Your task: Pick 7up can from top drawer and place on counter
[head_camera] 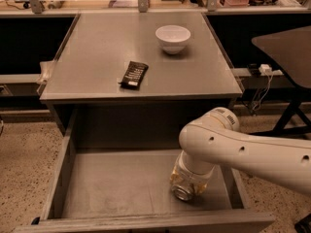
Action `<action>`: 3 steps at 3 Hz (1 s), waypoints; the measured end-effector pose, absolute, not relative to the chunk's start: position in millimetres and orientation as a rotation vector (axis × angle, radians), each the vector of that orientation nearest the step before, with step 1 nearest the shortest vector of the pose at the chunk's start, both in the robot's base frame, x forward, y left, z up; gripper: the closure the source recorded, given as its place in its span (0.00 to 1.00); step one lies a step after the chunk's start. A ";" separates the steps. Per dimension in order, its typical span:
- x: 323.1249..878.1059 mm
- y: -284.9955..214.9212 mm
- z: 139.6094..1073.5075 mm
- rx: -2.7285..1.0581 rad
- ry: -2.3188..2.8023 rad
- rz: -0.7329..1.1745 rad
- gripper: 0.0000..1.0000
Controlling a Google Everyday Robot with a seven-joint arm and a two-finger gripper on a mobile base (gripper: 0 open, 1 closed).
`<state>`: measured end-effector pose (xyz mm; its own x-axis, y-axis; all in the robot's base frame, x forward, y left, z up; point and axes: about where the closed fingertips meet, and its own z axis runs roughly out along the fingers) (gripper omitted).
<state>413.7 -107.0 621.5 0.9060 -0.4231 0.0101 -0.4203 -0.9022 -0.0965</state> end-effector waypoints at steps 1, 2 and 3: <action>420.0 -99.6 650.4 -2.911 0.736 -0.089 0.79; 427.0 -90.4 690.1 -2.821 0.760 -0.085 0.99; 436.5 -84.6 756.0 -2.714 0.753 -0.076 1.00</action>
Offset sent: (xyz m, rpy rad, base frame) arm 0.0233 0.0310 0.1181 0.2316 -0.0630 -0.1219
